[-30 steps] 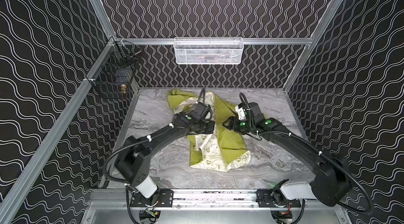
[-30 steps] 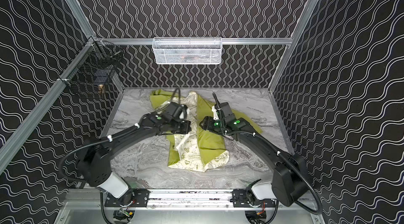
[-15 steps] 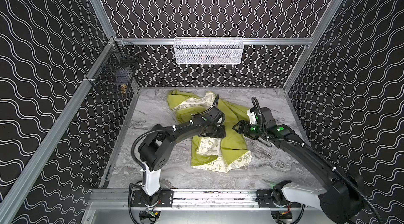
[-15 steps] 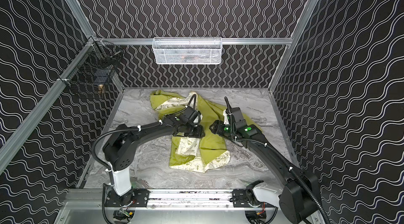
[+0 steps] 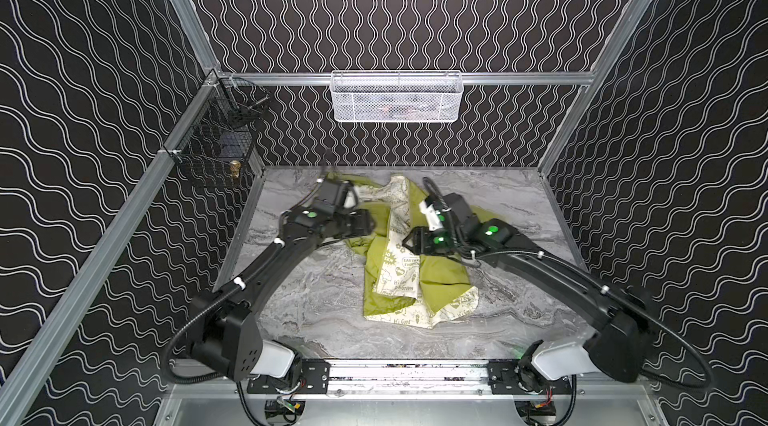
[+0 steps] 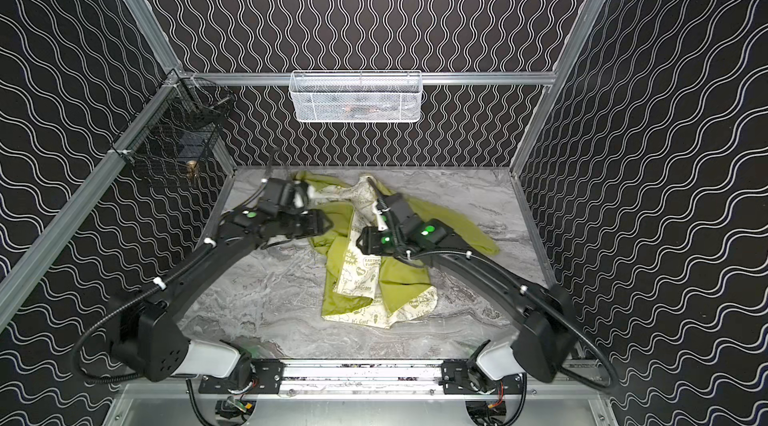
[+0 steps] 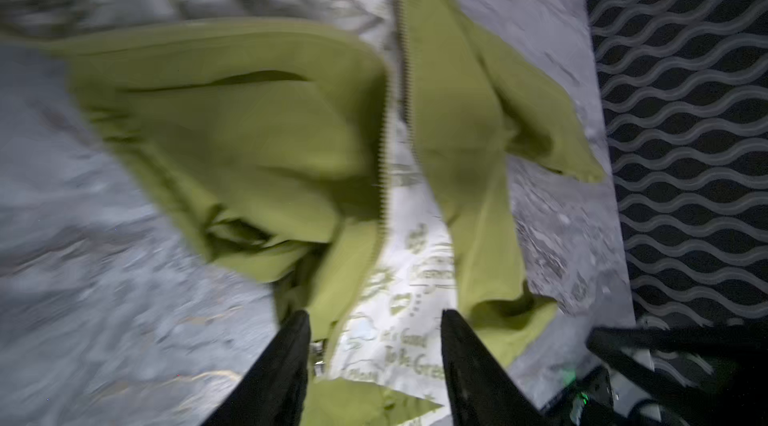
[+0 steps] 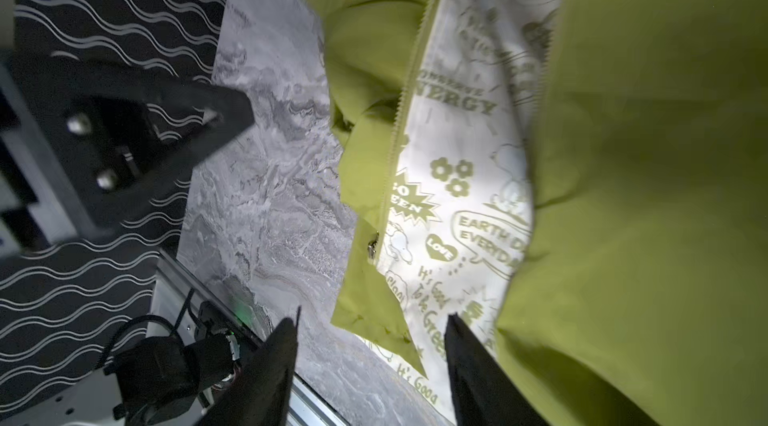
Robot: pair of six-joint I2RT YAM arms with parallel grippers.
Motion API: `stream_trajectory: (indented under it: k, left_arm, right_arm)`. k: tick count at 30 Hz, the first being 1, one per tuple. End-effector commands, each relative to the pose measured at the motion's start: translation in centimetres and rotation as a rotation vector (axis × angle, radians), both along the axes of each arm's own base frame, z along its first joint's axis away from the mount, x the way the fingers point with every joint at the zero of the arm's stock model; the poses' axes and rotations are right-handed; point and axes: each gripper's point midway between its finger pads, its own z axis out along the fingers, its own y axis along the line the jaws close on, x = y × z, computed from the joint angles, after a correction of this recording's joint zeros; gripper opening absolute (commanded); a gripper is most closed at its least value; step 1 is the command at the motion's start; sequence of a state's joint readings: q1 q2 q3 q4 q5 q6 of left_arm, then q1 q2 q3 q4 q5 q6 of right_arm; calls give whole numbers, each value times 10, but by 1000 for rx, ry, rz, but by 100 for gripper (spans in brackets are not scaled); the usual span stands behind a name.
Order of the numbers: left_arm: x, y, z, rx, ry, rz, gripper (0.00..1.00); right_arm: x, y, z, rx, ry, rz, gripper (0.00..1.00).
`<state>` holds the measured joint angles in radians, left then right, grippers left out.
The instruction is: Zip up the jacket
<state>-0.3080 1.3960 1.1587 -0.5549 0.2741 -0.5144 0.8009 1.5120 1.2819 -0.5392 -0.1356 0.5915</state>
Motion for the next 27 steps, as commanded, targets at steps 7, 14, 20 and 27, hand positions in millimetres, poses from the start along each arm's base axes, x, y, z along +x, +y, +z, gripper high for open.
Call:
stream_trajectory:
  k: [7,14,20,27]
  left_arm:
    - [16,73,-36,-263,70,215,54]
    - [9,86,-61,-319,98,277,53]
    - [-4,87,-67,-339,99,284,53]
    - [-11,88,-75,-358,111,283,53]
  right_arm:
    - [-29,75,-71,-185,124,101,58]
    - [-27,74,-123,-312,177,44,44]
    - [-17,73,-139,-360,169,-1,41]
    - [-4,72,-149,-384,163,-48,43]
